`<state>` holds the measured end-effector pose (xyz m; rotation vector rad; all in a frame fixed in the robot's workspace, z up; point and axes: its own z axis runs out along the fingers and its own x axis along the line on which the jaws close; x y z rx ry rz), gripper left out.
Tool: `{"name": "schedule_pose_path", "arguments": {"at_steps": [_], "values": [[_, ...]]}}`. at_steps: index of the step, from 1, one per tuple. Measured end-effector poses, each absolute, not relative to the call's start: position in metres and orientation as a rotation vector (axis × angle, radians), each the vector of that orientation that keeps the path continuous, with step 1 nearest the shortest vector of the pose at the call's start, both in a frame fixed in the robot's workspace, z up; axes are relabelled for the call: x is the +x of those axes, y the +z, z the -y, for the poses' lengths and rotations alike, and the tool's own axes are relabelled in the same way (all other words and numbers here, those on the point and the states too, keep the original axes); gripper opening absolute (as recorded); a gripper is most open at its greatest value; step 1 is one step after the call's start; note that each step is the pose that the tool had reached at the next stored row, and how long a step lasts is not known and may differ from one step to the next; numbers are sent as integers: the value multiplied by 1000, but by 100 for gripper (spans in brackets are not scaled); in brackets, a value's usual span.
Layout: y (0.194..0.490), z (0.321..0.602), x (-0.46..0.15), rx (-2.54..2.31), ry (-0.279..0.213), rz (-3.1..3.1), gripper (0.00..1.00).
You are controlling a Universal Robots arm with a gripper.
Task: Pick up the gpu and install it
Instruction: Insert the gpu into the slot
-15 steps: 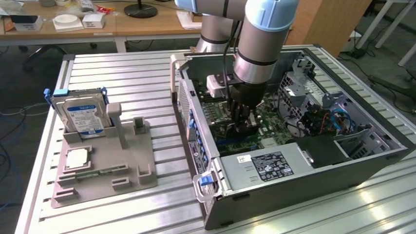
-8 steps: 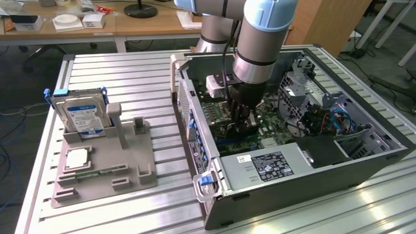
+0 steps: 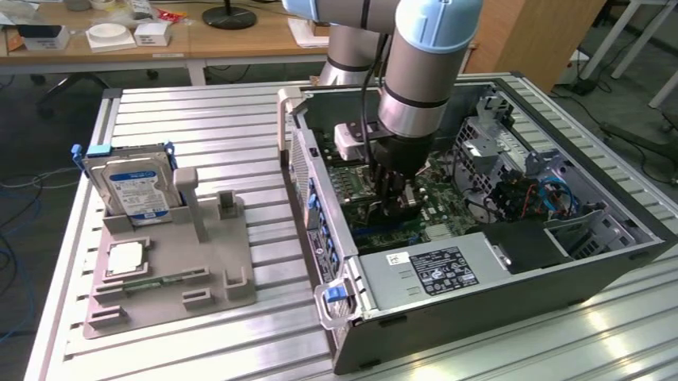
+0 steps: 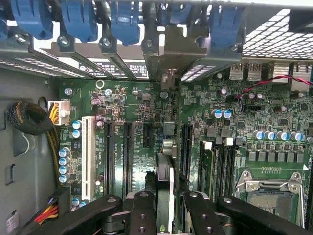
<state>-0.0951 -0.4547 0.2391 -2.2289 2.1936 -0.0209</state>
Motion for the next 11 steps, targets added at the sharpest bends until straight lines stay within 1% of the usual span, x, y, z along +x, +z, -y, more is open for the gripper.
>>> {"name": "schedule_pose_path", "arguments": {"at_steps": [11], "values": [[236,455,-95,-2229,-21,-2193,27]]}}
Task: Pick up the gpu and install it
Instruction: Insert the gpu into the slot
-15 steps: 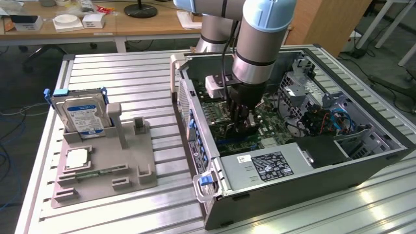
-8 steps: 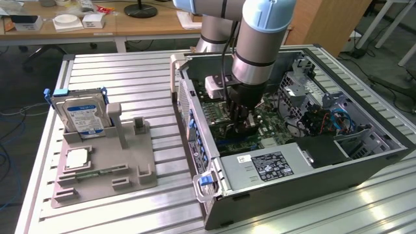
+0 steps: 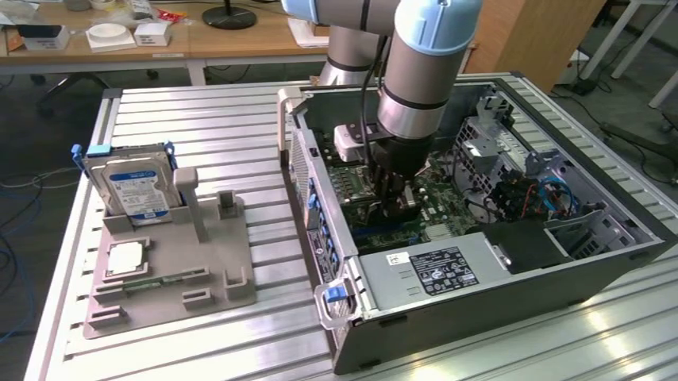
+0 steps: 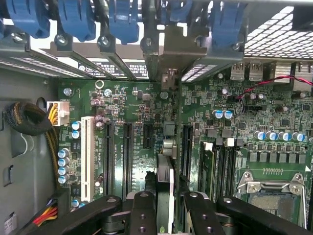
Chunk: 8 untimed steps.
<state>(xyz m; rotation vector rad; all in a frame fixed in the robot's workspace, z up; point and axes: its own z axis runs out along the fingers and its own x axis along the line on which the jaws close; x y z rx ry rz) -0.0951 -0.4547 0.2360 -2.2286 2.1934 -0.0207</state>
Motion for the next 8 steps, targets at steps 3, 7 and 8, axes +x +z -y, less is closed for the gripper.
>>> {"name": "schedule_pose_path", "arguments": {"at_steps": [3,7,8], "values": [[238,454,-95,-2227,-20,-2192,27],[238,455,-95,-2229,-21,-2193,27],[238,455,-95,-2228,-21,-2193,27]]}}
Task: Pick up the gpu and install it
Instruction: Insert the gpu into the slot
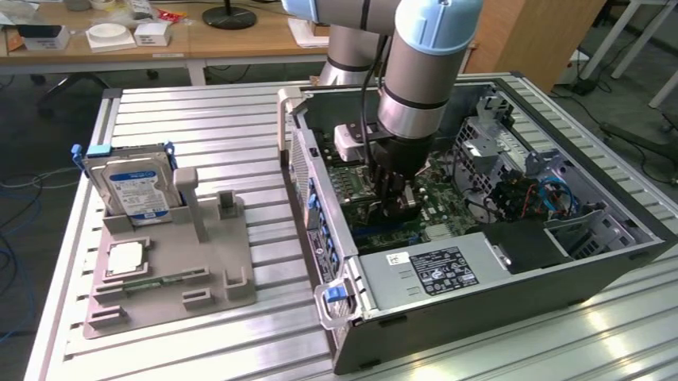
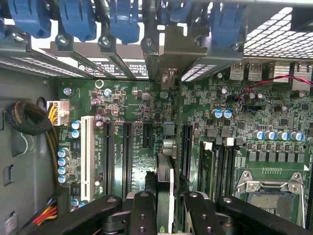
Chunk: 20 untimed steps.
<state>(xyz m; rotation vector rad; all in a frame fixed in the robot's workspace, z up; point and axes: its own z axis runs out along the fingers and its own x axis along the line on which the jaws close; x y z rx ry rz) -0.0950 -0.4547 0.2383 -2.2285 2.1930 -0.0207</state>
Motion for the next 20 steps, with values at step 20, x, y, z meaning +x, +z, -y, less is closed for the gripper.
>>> {"name": "schedule_pose_path", "arguments": {"at_steps": [20], "values": [[240,456,-95,-2228,-21,-2193,27]]}}
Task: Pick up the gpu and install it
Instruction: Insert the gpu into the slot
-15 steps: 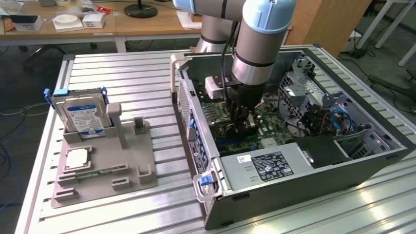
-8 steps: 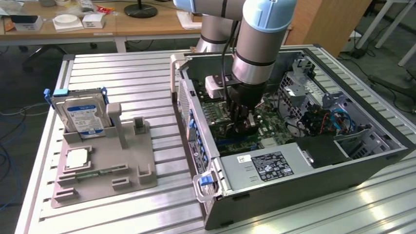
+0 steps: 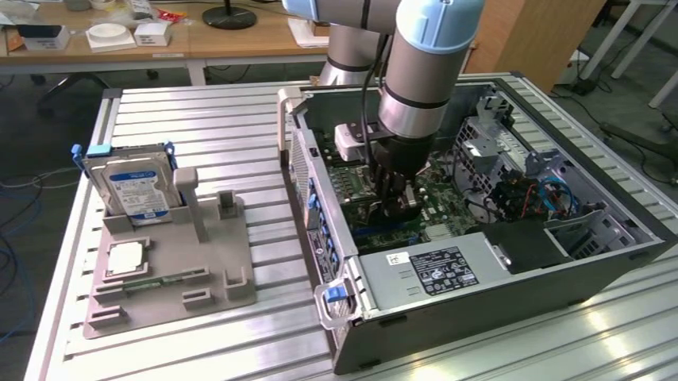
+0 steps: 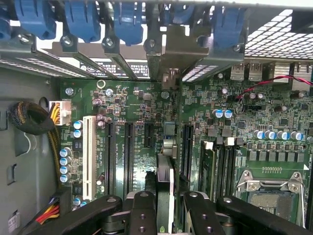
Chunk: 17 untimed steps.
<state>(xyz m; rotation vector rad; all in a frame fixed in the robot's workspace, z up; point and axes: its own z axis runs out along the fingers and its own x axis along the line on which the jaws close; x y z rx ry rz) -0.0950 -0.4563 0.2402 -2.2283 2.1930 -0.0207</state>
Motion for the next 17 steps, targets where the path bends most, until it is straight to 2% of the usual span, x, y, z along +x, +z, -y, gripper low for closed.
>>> {"name": "schedule_pose_path", "arguments": {"at_steps": [17], "values": [[237,456,-95,-2228,-19,-2192,27]]}}
